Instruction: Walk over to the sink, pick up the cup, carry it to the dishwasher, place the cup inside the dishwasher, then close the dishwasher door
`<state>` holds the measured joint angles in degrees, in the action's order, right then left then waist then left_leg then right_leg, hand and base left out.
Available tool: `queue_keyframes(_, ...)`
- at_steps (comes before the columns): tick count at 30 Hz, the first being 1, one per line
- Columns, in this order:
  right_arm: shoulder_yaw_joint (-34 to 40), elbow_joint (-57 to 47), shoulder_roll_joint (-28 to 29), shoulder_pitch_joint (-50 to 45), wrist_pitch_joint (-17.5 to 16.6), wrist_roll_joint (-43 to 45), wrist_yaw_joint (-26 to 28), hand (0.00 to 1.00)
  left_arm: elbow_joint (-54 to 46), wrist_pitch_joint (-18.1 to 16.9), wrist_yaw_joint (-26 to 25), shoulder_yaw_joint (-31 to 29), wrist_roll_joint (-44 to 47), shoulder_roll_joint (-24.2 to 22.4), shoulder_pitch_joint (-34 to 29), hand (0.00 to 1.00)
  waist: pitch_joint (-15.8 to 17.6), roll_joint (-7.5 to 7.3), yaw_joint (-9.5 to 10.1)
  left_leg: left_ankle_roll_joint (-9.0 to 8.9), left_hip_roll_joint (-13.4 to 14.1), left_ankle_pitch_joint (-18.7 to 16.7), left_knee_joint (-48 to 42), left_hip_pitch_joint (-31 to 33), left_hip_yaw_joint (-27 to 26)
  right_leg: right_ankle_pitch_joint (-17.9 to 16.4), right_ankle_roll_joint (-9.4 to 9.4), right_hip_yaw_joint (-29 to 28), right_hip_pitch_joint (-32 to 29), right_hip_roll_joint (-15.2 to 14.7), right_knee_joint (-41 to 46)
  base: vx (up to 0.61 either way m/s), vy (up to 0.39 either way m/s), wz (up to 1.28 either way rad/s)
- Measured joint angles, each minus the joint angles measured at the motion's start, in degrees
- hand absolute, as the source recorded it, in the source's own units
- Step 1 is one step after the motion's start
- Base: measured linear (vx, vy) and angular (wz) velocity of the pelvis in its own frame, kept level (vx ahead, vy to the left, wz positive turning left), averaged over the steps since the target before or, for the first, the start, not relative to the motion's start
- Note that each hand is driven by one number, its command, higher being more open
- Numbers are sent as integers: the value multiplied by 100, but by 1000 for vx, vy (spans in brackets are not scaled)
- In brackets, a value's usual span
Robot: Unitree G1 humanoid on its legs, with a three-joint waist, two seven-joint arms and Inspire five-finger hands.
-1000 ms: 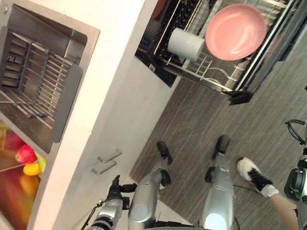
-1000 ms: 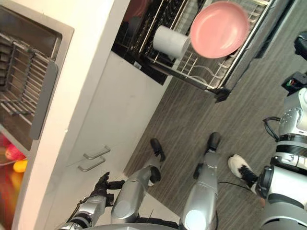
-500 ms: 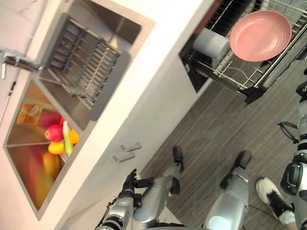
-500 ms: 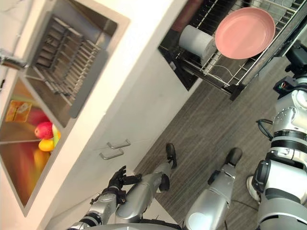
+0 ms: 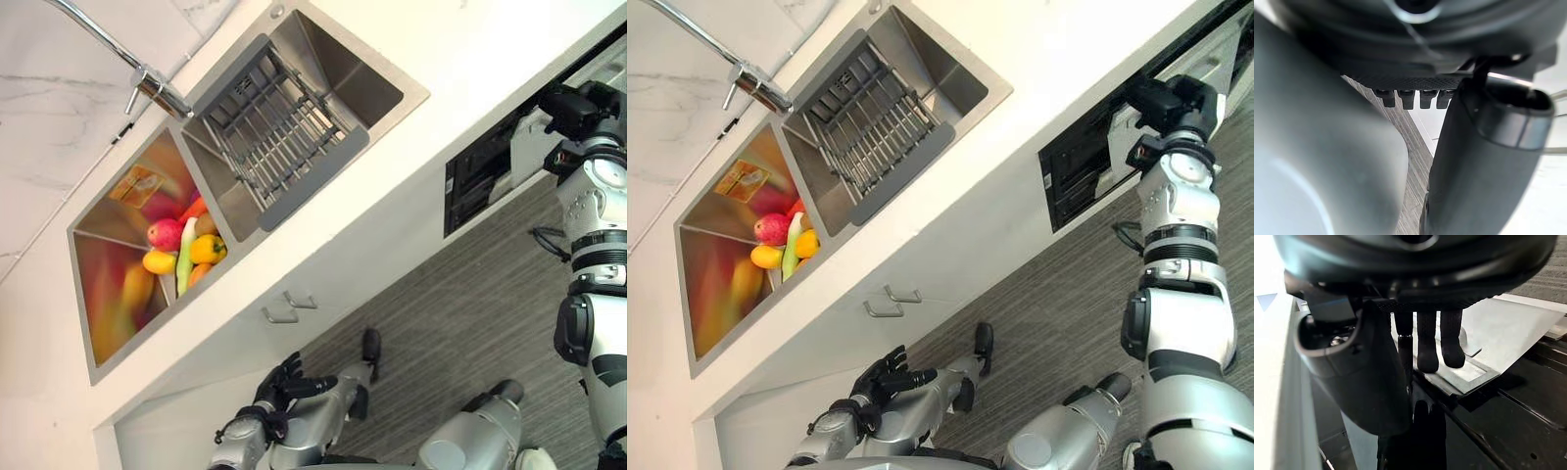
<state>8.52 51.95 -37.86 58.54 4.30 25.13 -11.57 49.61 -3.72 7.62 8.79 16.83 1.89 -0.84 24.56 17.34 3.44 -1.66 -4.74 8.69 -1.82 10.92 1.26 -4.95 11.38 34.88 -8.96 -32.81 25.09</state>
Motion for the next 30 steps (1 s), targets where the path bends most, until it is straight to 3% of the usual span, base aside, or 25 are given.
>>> queue_keyframes(3, 145, -711, 343, -957, -461, 34, 301, 100, 54, -189, 28, -105, 0, 1, 1, 100, 21, -30, 55, -74, 271, -45, 0, -4, -46, 90, -90, 7, 66, 357, -272, -21, -74, -21)
queue_keyframes(5, 319, -1159, 882, -1981, -1079, 233, 556, 100, 219, -276, 28, -363, 21, 14, 1, 100, 54, -135, 47, -137, 453, -69, 30, -45, -68, 130, -131, 13, 138, 597, -442, 41, -118, -19)
queue_keyframes(6, 353, -1144, 1145, -2380, -1231, 264, 588, 100, 298, -317, 23, -521, 50, 18, 0, 100, 51, -170, 28, -170, 522, -72, 80, -101, -85, 132, -139, 11, 183, 683, -505, 62, -134, -22)
queue_keyframes(9, 758, -168, 2254, -3844, -1603, 279, 561, 100, 541, -463, -55, -1027, 155, 57, -5, 100, 43, -524, 12, -298, 732, -126, 175, -232, -181, 132, -164, 4, 311, 941, -744, 88, -139, -19)
queue_keyframes(10, 880, 99, 2460, -4072, -1635, 278, 579, 100, 576, -488, -79, -1127, 155, 67, -5, 100, 34, -569, 11, -316, 770, -139, 180, -249, -210, 135, -169, 4, 336, 987, -789, 71, -107, -15)
queue_keyframes(12, 1408, 987, 3094, -4963, -1748, 239, 626, 100, 767, -554, -196, -1494, 148, 132, -9, 100, -21, -813, -21, -397, 870, -198, 187, -269, -289, 141, -181, 3, 390, 1099, -952, 62, -91, -19)
queue_keyframes(13, 1602, 984, 3182, -5064, -1728, 294, 576, 100, 798, -557, -234, -1612, 157, 141, -32, 100, -47, -901, -22, -405, 894, -204, 191, -268, -358, 165, -207, -26, 363, 1124, -1009, 42, -77, -20)
queue_keyframes(14, 1718, 1010, 3189, -5214, -1929, 159, 521, 100, 924, -577, -318, -1774, 116, 190, -22, 100, -61, -1033, -128, -417, 913, -221, 189, -289, -369, 191, -209, -24, 419, 1171, -1078, 1, -60, -13)
queue_keyframes(16, 1729, 929, 3159, -5431, -2125, -176, 370, 100, 983, -584, -390, -1929, 115, 245, -50, 100, -173, -1249, -125, -453, 949, -281, 147, -285, -371, 190, -211, -13, 444, 1208, -1116, -40, -54, -1)
queue_keyframes(17, 1715, 921, 3138, -5476, -2136, -321, 311, 100, 990, -574, -398, -2012, 117, 269, -57, 100, -220, -1346, -99, -453, 972, -354, 13, -216, -370, 186, -216, -3, 445, 1228, -1126, -75, -48, -1)
queue_keyframes(18, 1696, 940, 3138, -5498, -2045, -488, 132, 100, 1036, -476, -450, -2030, 125, 385, -56, 100, -309, -1524, -17, -458, 1043, -698, -607, 75, -361, 169, -238, 15, 452, 1279, -1132, -77, -42, -1)
queue_keyframes(19, 1686, 949, 3138, -5488, -1983, -506, 82, 100, 1086, -429, -480, -2050, 126, 416, -55, 100, -335, -1573, 6, -451, 1079, -860, -905, 189, -352, 159, -243, 34, 479, 1303, -1128, -70, -7, 3)
queue_keyframes(21, 1569, 960, 3125, -5550, -1670, -662, -137, 100, 1165, -171, -483, -2476, 214, 369, -68, 100, -419, -1706, 67, -424, 1213, -1540, -2032, 540, -344, -30, -241, 176, 712, 1337, -972, -47, 55, 21)
queue_keyframes(24, 1461, 980, 3195, -5712, -1057, -1144, -195, 100, 1087, -43, -505, -2634, 200, 394, -106, 100, -601, -1883, 211, -307, 1258, -2046, -2645, 604, -295, -93, -283, 177, 916, 1263, -587, 41, 140, 27)
queue_keyframes(26, 1258, 1085, 3384, -5869, -750, -1547, -90, 100, 1055, 29, -637, -2574, 33, 430, -212, 100, -789, -1941, 186, -202, 1187, -2116, -2533, 339, -50, 420, -1171, -372, 775, 1210, 227, 97, 208, 53)
queue_keyframes(27, 1226, 1092, 3460, -5933, -722, -1614, -67, 100, 1052, 51, -683, -2496, 3, 450, -255, 100, -847, -1980, 184, -160, 1141, -2092, -2418, 230, 15, 593, -1373, -594, 717, 1208, 416, 206, 243, 68)
queue_keyframes(28, 1289, 1108, 3622, -6038, -704, -1593, -24, 100, 1033, 108, -772, -2393, 0, 483, -321, 100, -946, -2005, 146, -49, 1043, -2018, -2179, 15, 190, 637, -1322, -1071, 582, 1268, 674, 260, 101, 85)
queue_keyframes(29, 1214, 1136, 3642, -6050, -714, -1630, 11, 100, 1004, 191, -887, -2312, 1, 549, -348, 100, -1040, -2033, 45, 20, 1063, -1977, -2034, -50, 456, 20, -938, -1435, 583, 1716, 472, 274, 55, 91)
queue_keyframes(30, 1160, 1134, 3647, -6047, -737, -1630, 19, 100, 1006, 226, -946, -2264, 0, 573, -340, 100, -1039, -2031, 19, 30, 1066, -1952, -1939, -102, 568, -184, -909, -1587, 568, 1955, 282, 164, -45, 80)
